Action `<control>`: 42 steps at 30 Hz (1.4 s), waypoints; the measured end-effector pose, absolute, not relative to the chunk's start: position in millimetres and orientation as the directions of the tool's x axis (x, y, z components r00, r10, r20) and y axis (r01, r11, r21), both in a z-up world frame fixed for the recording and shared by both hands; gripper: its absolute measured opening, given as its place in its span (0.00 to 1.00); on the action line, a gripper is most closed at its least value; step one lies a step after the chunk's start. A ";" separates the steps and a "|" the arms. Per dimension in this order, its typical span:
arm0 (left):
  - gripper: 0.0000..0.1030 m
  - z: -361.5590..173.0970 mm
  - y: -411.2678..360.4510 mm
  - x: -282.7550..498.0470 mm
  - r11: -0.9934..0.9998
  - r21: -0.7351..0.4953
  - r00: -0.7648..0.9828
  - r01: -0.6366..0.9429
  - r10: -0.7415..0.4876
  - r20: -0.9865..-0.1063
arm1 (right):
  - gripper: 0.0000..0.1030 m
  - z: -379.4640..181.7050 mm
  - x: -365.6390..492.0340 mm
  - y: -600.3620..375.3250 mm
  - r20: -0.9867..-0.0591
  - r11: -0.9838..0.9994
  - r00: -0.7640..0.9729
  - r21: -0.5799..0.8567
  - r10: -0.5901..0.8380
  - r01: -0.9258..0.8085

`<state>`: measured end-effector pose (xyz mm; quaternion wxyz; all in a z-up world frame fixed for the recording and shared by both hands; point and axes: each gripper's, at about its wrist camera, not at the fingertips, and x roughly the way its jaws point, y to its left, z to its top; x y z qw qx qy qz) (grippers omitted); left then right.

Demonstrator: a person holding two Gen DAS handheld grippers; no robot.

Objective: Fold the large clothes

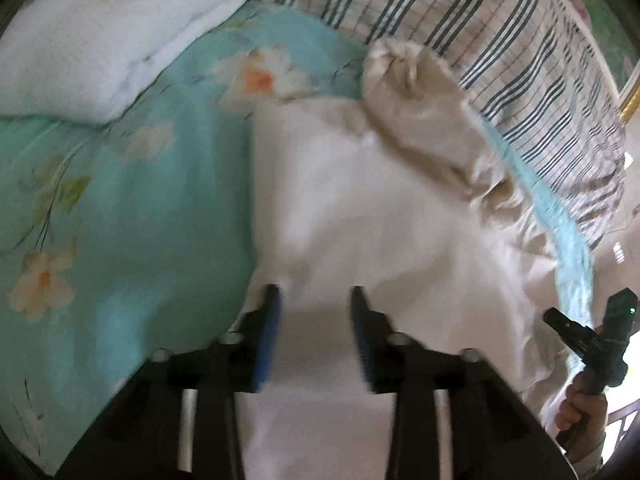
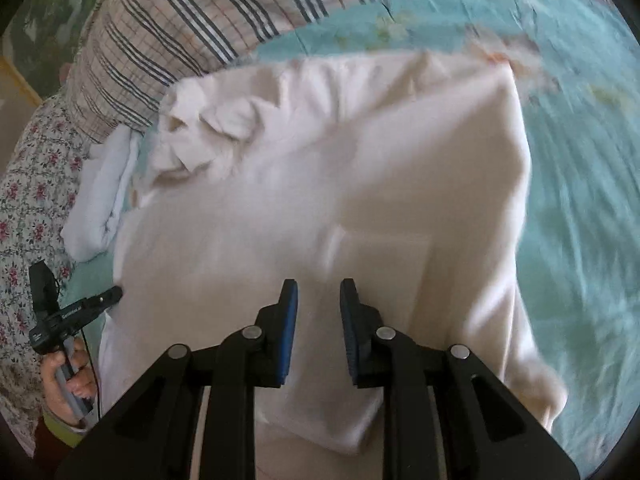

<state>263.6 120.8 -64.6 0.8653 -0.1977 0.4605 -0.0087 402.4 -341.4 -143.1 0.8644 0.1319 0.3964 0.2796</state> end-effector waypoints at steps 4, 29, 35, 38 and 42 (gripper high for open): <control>0.50 -38.3 110.2 300.2 0.924 -0.364 0.606 -0.114 -0.226 -0.763 | 0.27 -108.1 426.4 -314.2 -0.576 0.785 0.534 0.424 0.619 -0.452; 0.02 -57.7 110.2 521.9 0.952 -0.305 0.632 -0.034 -0.216 -0.744 | 0.01 -65.0 609.5 -113.2 -0.650 0.728 0.566 -0.029 0.507 -0.685; 0.02 0.2 93.1 460.4 0.962 -0.266 0.757 0.055 -0.214 -0.618 | 0.01 -26.1 561.9 -179.9 -0.501 0.735 0.600 0.116 0.624 -0.668; 0.02 23.9 76.3 408.9 0.961 -0.245 0.798 0.129 -0.247 -0.549 | 0.01 -13.0 521.4 -219.3 -0.443 0.722 0.607 0.151 0.660 -0.675; 0.02 21.7 51.3 347.1 0.955 -0.215 0.801 0.204 -0.290 -0.524 | 0.01 -22.9 462.9 -275.8 -0.403 0.709 0.597 0.237 0.694 -0.664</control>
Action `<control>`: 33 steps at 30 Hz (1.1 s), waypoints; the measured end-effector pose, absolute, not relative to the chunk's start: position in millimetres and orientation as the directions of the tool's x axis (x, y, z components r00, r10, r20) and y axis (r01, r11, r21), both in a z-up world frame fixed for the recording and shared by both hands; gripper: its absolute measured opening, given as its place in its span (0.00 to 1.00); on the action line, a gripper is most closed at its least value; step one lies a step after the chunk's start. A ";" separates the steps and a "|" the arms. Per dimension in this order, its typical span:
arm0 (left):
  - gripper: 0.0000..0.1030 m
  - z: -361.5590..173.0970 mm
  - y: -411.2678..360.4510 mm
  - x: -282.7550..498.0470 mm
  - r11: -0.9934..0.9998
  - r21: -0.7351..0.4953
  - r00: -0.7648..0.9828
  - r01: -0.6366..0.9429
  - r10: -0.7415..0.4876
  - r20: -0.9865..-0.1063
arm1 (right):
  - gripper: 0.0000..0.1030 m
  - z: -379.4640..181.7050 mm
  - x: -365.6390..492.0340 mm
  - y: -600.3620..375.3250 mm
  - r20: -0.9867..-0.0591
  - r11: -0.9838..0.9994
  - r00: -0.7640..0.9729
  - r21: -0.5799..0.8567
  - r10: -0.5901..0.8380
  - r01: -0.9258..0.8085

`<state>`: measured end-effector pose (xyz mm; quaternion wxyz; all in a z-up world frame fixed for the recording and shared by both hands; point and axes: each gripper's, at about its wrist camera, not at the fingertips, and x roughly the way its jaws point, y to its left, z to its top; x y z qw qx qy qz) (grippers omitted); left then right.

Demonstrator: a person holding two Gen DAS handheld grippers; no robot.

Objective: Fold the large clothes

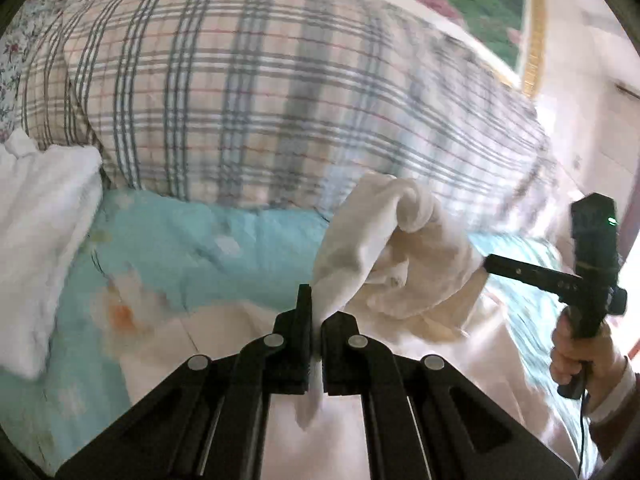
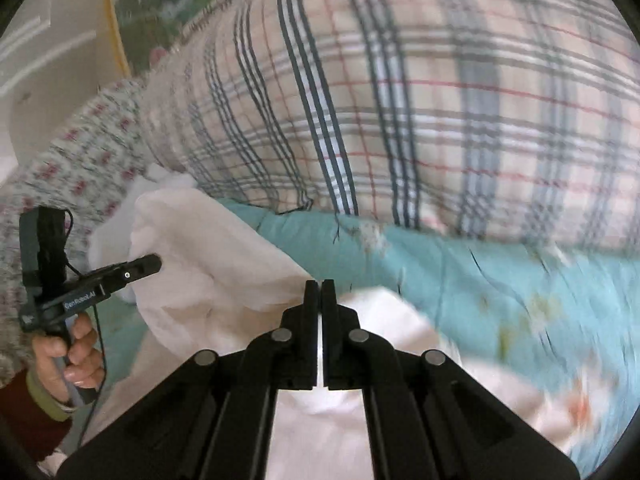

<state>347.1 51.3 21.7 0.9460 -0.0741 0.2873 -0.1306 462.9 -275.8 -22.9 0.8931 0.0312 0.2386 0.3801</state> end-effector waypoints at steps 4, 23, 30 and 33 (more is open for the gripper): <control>0.02 -16.1 30.6 300.5 0.947 -0.211 0.755 0.241 -0.320 -0.573 | 0.01 -64.7 429.9 -311.4 -0.445 0.714 0.564 0.336 0.695 -0.615; 0.53 -73.0 89.7 238.9 0.629 -0.775 0.518 0.061 -0.684 -0.514 | 0.50 -156.1 392.2 -356.2 -0.387 0.506 0.379 0.810 0.841 -0.296; 0.54 -109.4 76.6 269.4 0.556 -0.830 0.405 -0.046 -0.749 -0.524 | 0.52 -169.9 404.7 -333.1 -0.418 0.487 0.312 0.853 0.853 -0.187; 0.52 -109.4 69.6 281.3 0.533 -0.845 0.415 -0.036 -0.761 -0.498 | 0.52 -181.9 418.4 -321.9 -0.438 0.489 0.292 0.862 0.850 -0.133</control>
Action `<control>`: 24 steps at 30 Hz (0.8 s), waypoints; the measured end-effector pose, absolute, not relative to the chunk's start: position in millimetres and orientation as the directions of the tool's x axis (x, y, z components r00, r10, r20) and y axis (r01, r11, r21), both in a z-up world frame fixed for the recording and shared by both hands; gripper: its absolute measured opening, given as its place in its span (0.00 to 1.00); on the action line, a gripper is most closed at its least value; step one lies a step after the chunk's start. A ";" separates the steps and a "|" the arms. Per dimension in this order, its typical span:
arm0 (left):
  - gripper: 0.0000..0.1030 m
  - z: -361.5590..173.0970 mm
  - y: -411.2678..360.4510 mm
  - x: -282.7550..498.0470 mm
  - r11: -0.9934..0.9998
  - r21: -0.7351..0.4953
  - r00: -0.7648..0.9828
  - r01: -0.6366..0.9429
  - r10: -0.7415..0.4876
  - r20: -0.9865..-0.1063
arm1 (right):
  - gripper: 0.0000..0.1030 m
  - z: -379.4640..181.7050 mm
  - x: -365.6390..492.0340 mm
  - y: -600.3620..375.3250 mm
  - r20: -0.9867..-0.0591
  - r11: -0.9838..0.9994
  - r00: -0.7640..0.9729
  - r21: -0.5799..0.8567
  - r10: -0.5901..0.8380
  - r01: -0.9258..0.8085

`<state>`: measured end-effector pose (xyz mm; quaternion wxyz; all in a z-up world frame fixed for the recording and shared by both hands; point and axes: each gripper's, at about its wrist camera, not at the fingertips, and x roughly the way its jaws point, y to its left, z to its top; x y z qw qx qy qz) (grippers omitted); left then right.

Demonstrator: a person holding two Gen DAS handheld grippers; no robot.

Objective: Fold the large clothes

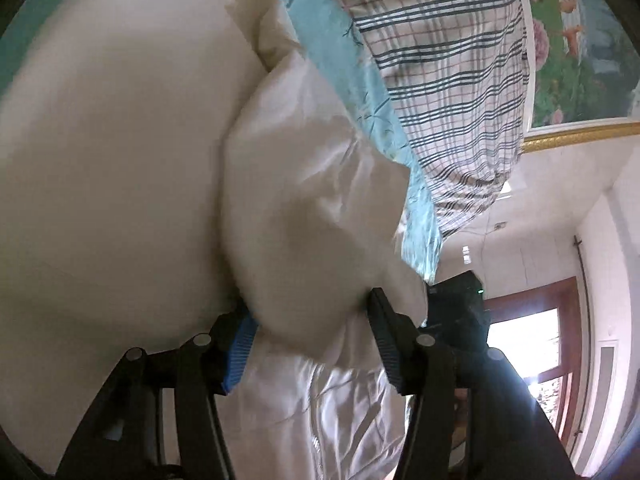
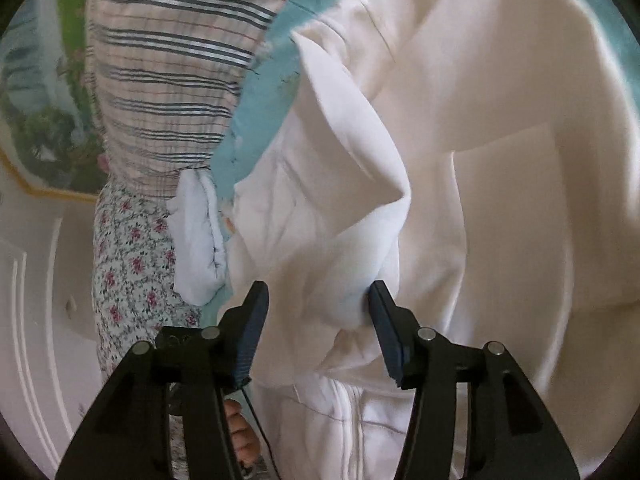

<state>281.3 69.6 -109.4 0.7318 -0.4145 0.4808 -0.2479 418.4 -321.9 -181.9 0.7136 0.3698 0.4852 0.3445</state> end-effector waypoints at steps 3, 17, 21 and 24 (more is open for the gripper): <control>0.07 -101.8 62.8 292.0 0.562 -0.827 0.443 0.005 -0.743 -0.502 | 0.14 -181.8 426.7 -311.5 -0.444 0.506 0.307 0.847 0.842 -0.162; 0.10 -67.3 34.5 260.1 0.801 -0.528 0.542 0.283 -0.588 -0.601 | 0.16 -143.6 408.4 -328.2 -0.425 0.601 0.429 0.625 0.797 -0.497; 0.12 -78.2 36.9 243.9 0.807 -0.532 0.496 0.258 -0.583 -0.644 | 0.21 -162.5 391.8 -349.8 -0.452 0.617 0.428 0.656 0.782 -0.435; 0.25 -58.6 37.6 230.2 0.799 -0.531 0.516 0.281 -0.593 -0.619 | 0.21 -162.4 369.0 -362.0 -0.421 0.591 0.428 0.676 0.800 -0.440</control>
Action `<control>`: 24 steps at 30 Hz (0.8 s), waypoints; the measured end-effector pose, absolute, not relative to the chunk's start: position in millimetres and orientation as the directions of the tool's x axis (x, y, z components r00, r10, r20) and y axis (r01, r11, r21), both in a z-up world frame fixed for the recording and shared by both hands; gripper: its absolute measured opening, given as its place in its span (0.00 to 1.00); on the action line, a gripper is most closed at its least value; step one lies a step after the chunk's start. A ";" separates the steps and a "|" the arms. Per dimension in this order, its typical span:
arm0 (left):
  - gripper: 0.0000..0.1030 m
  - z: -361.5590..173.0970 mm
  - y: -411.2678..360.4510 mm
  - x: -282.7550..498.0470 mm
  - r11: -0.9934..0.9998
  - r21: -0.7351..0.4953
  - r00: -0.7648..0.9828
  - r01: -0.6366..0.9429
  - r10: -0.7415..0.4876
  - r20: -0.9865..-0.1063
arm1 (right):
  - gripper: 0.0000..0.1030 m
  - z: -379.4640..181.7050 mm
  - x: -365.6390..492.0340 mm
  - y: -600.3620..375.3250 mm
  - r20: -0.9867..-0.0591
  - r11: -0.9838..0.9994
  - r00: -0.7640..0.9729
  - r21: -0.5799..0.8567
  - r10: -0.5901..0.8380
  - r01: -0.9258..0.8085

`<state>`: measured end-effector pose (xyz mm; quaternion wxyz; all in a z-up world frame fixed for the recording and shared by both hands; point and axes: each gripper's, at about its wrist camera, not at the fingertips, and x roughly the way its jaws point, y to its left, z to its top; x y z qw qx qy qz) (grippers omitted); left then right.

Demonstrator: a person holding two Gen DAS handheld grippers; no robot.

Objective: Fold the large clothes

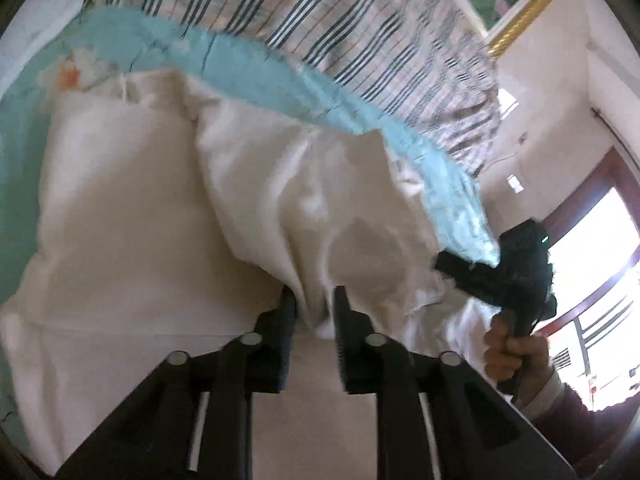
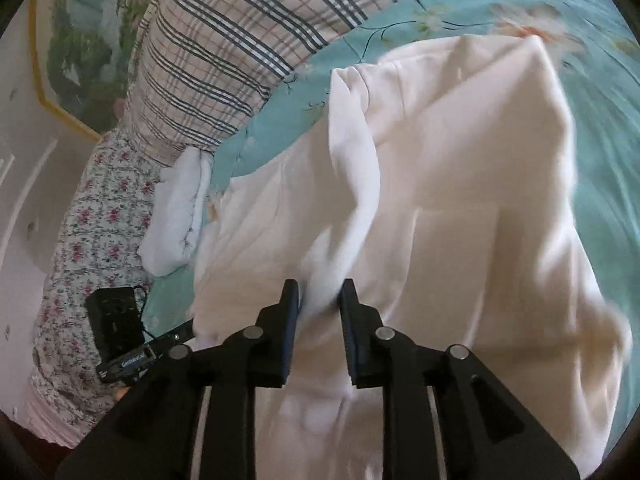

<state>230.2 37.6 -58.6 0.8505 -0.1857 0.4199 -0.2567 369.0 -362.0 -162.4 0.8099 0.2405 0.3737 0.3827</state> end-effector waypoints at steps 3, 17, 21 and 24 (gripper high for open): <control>0.46 -33.0 21.5 218.8 0.810 -0.479 0.540 0.339 -0.585 -0.606 | 0.21 -162.5 353.6 -361.5 -0.414 0.585 0.425 0.676 0.805 -0.449; 0.03 -59.0 -52.0 244.0 0.854 -0.289 0.449 0.432 -0.481 -0.753 | 0.21 -181.4 349.6 -342.2 -0.452 0.573 0.354 0.685 0.818 -0.450; 0.04 -49.2 -38.3 249.8 0.847 -0.340 0.486 0.408 -0.517 -0.705 | 0.21 -182.2 350.2 -341.9 -0.453 0.564 0.338 0.697 0.825 -0.443; 0.04 -23.0 -26.0 244.3 0.846 -0.354 0.545 0.399 -0.529 -0.650 | 0.21 -179.1 351.1 -324.2 -0.466 0.541 0.277 0.685 0.840 -0.488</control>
